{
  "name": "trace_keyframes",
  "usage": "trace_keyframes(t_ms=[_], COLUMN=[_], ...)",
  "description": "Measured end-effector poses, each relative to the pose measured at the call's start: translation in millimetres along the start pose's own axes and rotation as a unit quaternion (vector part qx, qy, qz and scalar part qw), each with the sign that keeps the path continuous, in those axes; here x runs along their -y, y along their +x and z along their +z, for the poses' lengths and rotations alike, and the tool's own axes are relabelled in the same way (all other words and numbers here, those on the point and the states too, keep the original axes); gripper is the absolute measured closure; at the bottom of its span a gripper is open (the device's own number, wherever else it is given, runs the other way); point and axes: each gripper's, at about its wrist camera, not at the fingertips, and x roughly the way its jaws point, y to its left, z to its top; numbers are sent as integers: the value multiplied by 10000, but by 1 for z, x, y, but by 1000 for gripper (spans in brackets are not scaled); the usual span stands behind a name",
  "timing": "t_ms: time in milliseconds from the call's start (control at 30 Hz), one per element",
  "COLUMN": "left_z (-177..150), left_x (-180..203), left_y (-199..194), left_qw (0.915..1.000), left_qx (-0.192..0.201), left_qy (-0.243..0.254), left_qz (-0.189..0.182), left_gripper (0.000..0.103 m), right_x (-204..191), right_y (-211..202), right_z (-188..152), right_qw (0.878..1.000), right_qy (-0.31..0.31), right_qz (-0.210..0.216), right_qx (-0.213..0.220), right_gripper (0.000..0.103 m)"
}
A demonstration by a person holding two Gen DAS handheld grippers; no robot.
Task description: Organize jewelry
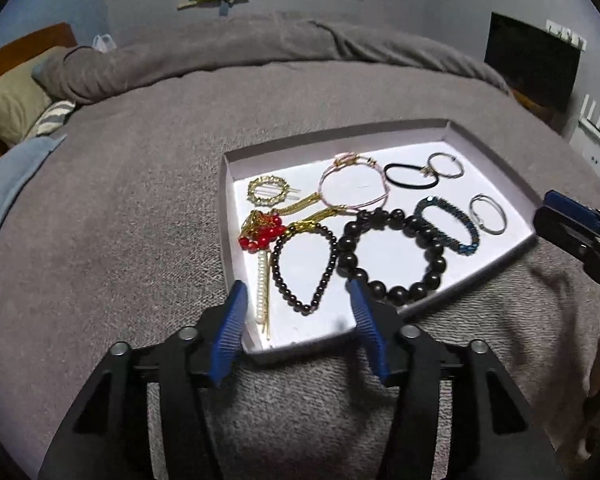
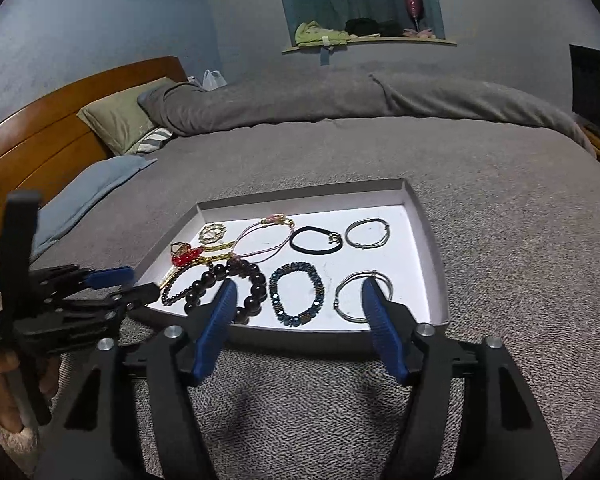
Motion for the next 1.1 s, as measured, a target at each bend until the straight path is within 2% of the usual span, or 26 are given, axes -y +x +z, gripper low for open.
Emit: trace_keyframes(t_ms=[100,233,300,367,567,733,1100], left_z=[-2,-7,-10,-12,-21,-31,-40], left_x=[3,4,3,3,7,8,24], left_y=[-7,-21,-27,-30,-37,-42,-43], left_qw=[9998,9992,9986,9979,9959,9940,9928], left_qx=[147,363,481,576,742,891,1148], left_qy=[-26,-154,-209,-235,-440,-537,-196], left_qz=[98,85,98,173,284,328,265], left_gripper=[26,20,15,10,7,6,5], right_x=[-2,-2,-1,2,10,11,8], right_y=[-3,-17,-25,-30,-33,-36,-37], right_z=[-1,1,-1,-4,-19,-34,-37], right_qw=[9999,9995,9993,9993,9986,9968,9946], right_qy=[-58,-69,-51,-34,72,1,-194], right_qz=[-90,-167,-167,-206,-493,-775,-960], right_qx=[48,240,322,326,146,192,346], right_gripper=[29,9,5,5,5,5,5])
